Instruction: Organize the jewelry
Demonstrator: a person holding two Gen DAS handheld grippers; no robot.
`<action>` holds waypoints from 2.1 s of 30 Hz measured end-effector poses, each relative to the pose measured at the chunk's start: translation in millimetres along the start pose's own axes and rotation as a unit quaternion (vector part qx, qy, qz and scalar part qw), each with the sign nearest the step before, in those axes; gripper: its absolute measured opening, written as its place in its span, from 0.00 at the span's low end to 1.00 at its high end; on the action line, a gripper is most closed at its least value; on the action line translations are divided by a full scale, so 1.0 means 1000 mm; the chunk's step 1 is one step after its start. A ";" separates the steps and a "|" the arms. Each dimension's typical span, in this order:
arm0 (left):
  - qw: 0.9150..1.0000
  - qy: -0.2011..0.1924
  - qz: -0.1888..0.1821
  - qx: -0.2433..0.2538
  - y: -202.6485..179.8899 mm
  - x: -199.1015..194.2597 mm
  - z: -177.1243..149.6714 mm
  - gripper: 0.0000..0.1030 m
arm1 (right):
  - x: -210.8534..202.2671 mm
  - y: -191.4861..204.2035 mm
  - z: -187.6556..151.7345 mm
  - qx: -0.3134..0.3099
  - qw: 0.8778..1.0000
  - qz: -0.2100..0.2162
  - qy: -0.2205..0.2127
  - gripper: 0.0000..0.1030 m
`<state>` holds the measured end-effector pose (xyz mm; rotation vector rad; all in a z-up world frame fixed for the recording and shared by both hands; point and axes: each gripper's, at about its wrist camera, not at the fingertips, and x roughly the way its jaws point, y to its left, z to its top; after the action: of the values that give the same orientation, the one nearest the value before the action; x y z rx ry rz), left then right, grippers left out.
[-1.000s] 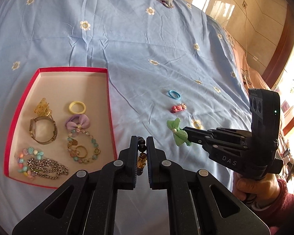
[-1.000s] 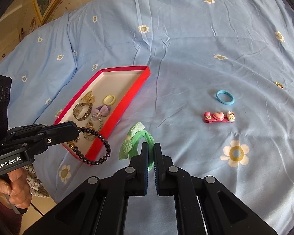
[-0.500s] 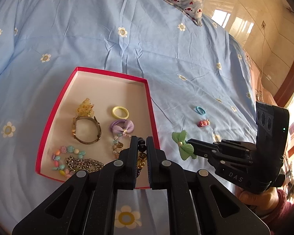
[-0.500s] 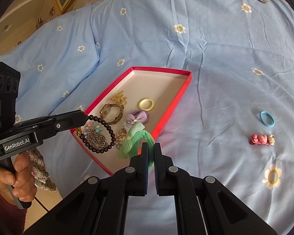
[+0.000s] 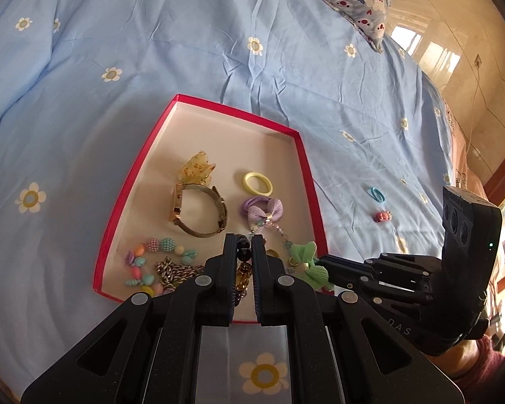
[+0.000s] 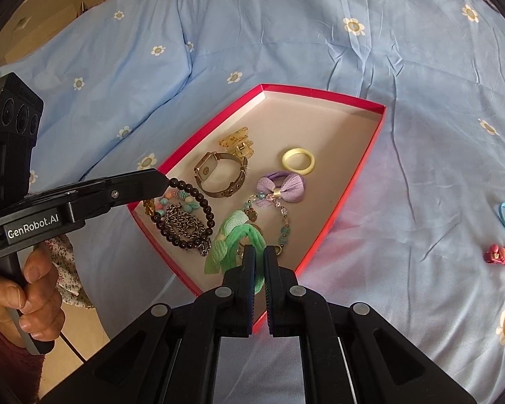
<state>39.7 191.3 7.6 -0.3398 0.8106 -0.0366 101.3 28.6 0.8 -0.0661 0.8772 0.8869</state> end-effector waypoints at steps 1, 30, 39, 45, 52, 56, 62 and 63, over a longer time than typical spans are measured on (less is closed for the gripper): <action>1.000 0.001 0.003 -0.004 0.004 0.001 -0.001 0.07 | 0.003 0.001 0.001 -0.002 1.000 -0.002 0.003 0.04; 0.998 0.038 0.035 -0.046 0.053 0.028 -0.022 0.07 | 0.043 0.011 0.005 -0.033 0.998 -0.031 0.037 0.09; 0.997 0.039 0.038 -0.046 0.053 0.027 -0.021 0.10 | 0.042 0.010 0.005 -0.028 0.999 -0.028 0.034 0.09; 0.997 0.039 0.043 -0.042 0.053 0.026 -0.021 0.12 | 0.041 0.010 0.005 -0.030 0.999 -0.029 0.034 0.11; 0.997 0.037 0.049 -0.036 0.049 0.024 -0.021 0.23 | 0.040 0.012 0.003 -0.034 0.998 -0.031 0.035 0.12; 0.997 0.037 0.051 -0.035 0.048 0.023 -0.020 0.25 | 0.039 0.011 0.003 -0.032 0.998 -0.031 0.035 0.13; 0.997 0.034 0.055 -0.034 0.046 0.020 -0.019 0.31 | 0.037 0.010 0.003 -0.027 0.999 -0.026 0.031 0.16; 0.997 0.033 0.056 -0.033 0.046 0.019 -0.019 0.32 | 0.036 0.010 0.003 -0.026 0.999 -0.023 0.030 0.18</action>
<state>34.8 226.3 -32.7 -0.3572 0.8974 0.0840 107.6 59.7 -19.0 -0.1581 0.9051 0.8673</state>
